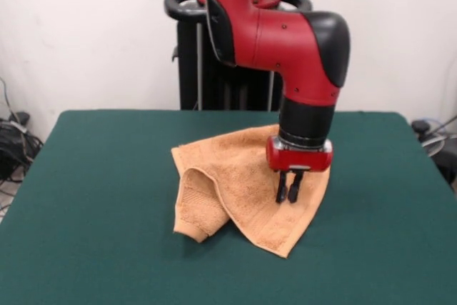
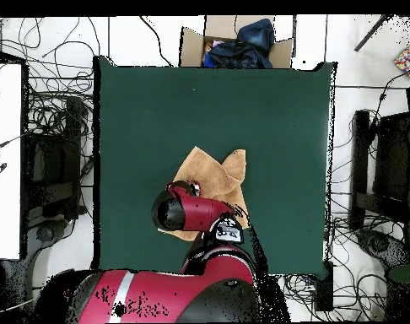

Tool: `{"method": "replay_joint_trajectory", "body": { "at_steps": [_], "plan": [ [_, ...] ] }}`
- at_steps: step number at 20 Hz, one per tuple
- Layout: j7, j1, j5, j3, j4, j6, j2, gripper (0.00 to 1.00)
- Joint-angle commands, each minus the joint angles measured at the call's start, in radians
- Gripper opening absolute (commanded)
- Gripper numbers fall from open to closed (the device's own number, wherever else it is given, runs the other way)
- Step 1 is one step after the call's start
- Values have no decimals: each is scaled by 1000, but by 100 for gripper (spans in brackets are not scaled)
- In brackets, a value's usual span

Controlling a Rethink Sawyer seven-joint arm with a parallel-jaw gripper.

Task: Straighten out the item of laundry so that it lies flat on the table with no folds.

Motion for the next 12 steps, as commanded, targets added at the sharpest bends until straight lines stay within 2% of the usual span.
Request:
{"method": "replay_joint_trajectory", "body": {
  "at_steps": [1,6,8,12],
  "plan": [
    [225,-62,105,234,-85,98,140,0],
    [162,-132,89,375,-81,194,163,0],
    [167,-121,102,380,-74,228,147,0],
    [203,-57,136,328,-68,272,96,0]
  ]
}}
